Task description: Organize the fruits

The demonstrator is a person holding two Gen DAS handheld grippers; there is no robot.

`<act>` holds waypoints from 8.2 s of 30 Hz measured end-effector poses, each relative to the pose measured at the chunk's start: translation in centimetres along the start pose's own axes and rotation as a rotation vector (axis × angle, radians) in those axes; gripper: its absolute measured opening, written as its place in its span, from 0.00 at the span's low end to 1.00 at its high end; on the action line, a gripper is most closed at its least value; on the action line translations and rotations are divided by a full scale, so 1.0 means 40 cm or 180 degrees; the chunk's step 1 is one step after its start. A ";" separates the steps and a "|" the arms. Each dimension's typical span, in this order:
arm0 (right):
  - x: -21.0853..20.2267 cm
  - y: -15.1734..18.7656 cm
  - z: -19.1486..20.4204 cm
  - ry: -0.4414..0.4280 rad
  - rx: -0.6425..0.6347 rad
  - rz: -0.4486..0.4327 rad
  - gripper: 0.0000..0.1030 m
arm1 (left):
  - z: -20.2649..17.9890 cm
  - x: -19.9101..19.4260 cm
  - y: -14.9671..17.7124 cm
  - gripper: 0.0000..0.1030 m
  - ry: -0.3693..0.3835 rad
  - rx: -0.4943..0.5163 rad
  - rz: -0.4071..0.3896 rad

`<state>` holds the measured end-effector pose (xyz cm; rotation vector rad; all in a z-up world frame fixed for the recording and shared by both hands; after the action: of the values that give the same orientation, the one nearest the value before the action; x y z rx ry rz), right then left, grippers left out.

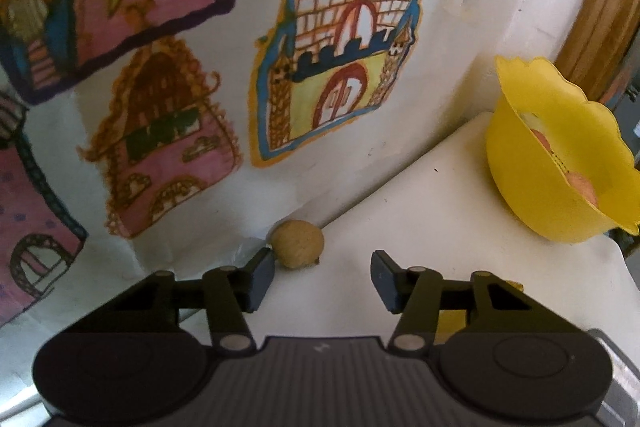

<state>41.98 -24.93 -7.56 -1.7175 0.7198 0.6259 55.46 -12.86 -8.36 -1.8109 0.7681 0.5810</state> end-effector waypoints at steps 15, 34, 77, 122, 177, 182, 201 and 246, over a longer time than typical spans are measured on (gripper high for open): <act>0.021 -0.038 0.031 -0.0094 -0.0031 -0.0049 0.52 | 0.031 -0.007 -0.002 0.30 -0.0136 -0.0027 -0.0030; 0.090 -0.035 0.071 -0.0128 0.0016 0.0189 0.40 | 0.075 -0.095 0.046 0.29 0.0144 0.0245 -0.0022; -0.125 0.126 0.230 -0.0286 0.0199 0.0109 0.48 | 0.176 -0.337 0.234 0.48 0.0475 0.0832 0.0475; -0.095 0.117 0.232 0.0003 0.0541 -0.0295 0.54 | 0.105 -0.244 0.204 0.28 0.0547 0.1344 0.0397; -0.350 0.103 0.018 0.0334 0.1112 -0.0996 0.36 | -0.085 -0.429 0.133 0.28 0.0798 0.1328 0.0091; -0.383 0.126 -0.103 0.0582 0.1180 -0.1005 0.36 | -0.207 -0.413 0.163 0.28 0.1032 0.1417 0.0101; -0.265 0.305 -0.389 0.0836 0.1779 -0.0548 0.36 | -0.548 -0.240 0.314 0.29 0.1441 0.1826 0.0439; -0.240 0.300 -0.401 0.0530 0.1836 -0.0542 0.76 | -0.478 -0.265 0.307 0.94 0.1180 0.1544 0.0348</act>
<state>27.41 -41.39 -4.45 -1.2800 0.7697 0.1312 39.88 -31.49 -2.07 -1.4404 1.1531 0.1028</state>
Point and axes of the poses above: each gripper's, at about its wrist camera, not at the fingertips, and x roughly the way its jaws point, z to its left, y to its underside, the point moved 9 cm from there along x, roughly the way its jaws point, and after that the axes turned 12 degrees about y, right-handed, at the moved point
